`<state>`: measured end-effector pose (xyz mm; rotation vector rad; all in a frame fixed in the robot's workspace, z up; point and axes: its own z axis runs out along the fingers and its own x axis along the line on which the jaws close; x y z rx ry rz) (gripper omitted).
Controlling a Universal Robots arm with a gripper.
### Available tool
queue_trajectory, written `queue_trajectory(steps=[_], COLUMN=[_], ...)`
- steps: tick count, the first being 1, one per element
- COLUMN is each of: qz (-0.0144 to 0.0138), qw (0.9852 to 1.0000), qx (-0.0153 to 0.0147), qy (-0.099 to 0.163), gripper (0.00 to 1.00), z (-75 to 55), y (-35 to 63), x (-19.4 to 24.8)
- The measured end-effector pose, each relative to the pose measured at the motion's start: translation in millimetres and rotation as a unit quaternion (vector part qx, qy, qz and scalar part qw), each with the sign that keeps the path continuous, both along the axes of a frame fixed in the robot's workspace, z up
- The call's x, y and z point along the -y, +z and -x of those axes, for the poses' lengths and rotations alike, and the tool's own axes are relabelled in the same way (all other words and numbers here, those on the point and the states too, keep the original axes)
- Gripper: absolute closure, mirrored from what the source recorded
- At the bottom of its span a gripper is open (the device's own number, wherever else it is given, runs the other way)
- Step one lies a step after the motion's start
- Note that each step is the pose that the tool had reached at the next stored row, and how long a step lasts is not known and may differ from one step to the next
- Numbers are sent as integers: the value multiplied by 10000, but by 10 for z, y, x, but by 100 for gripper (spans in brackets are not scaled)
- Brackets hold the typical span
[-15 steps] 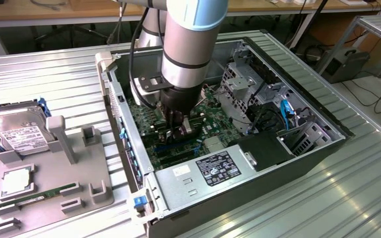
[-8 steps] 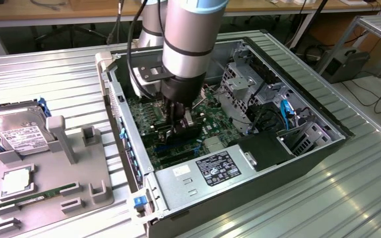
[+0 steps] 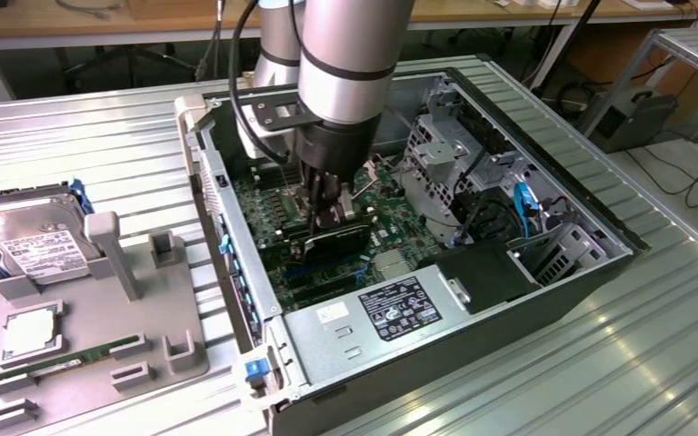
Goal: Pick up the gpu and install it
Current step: 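Insert the gpu into the slot, then press down on the gpu until it lock into place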
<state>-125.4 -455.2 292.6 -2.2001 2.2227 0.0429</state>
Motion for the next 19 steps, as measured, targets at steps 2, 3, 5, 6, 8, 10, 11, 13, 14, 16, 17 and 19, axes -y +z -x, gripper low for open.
queue_trajectory(steps=[2, 3, 5, 6, 8, 10, 11, 13, 14, 16, 17, 19], qz=[1, 0, 1, 1, 1, 1, 0, 1, 1, 1, 1, 0], qw=[10000, 10000, 10000, 10000, 10000, 10000, 10000, 10000, 10000, 10000, 10000, 10000], qx=[-1, -1, -1, 0, -1, -1, 0, 0, -1, 0, -1, 0], qy=[-1, 0, 0, 0, 0, 0, 0, 0, 0, 0, 0, 0], gripper=[81, 87, 89, 89, 89, 89, 89, 89, 89, 89, 89, 89], z=[2, 2, 2, 2, 2, 2, 2, 2, 2, 2, 2, 2], y=[0, 0, 0, 0, 0, 0, 0, 0, 0, 0, 0, 0], x=[0, 0, 0, 0, 0, 0, 0, 0, 0, 0, 0, 0])
